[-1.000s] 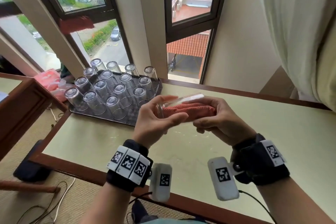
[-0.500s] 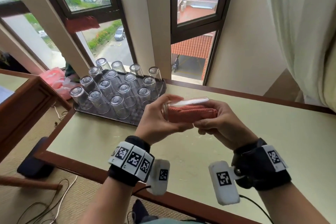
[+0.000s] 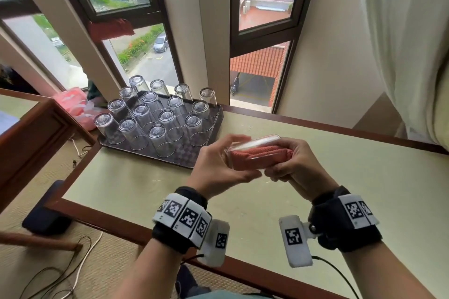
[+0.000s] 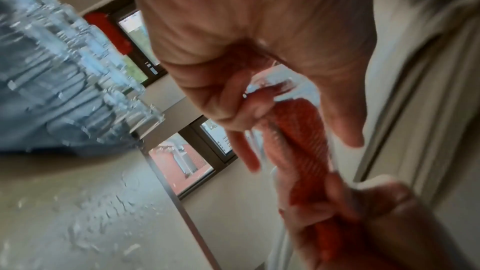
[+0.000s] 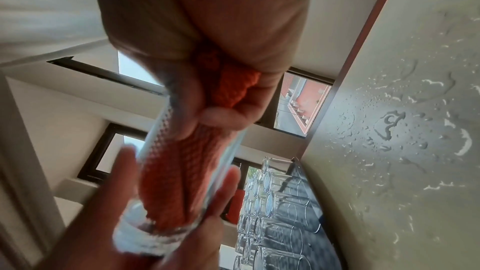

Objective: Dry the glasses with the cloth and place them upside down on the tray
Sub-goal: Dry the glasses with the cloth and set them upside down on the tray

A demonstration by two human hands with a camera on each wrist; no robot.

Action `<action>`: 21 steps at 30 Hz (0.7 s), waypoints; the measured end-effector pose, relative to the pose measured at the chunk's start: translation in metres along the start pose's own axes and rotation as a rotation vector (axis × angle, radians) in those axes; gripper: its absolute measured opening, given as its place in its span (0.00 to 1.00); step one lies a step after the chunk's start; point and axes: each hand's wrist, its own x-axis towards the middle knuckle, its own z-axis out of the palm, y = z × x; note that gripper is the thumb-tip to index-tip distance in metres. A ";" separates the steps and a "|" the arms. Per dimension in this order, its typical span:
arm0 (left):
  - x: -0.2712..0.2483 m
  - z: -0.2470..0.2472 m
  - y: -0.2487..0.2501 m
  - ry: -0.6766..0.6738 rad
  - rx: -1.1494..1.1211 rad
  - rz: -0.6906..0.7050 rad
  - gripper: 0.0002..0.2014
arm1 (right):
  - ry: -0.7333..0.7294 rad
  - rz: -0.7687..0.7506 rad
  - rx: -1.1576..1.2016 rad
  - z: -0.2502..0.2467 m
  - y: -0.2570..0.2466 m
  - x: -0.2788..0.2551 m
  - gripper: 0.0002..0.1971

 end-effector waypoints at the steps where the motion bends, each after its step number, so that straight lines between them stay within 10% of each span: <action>1: 0.001 0.001 -0.001 -0.004 -0.002 -0.032 0.35 | 0.037 -0.004 0.024 -0.001 0.003 0.001 0.26; 6: 0.007 0.003 0.005 0.024 -0.285 -0.293 0.31 | 0.152 -0.137 0.069 0.011 0.004 0.001 0.29; 14: 0.001 0.001 -0.005 0.035 0.118 0.113 0.35 | -0.001 0.069 0.050 -0.004 0.001 0.004 0.29; 21: 0.000 0.009 -0.001 0.068 -0.220 -0.227 0.33 | 0.112 -0.039 0.116 0.006 0.007 0.002 0.28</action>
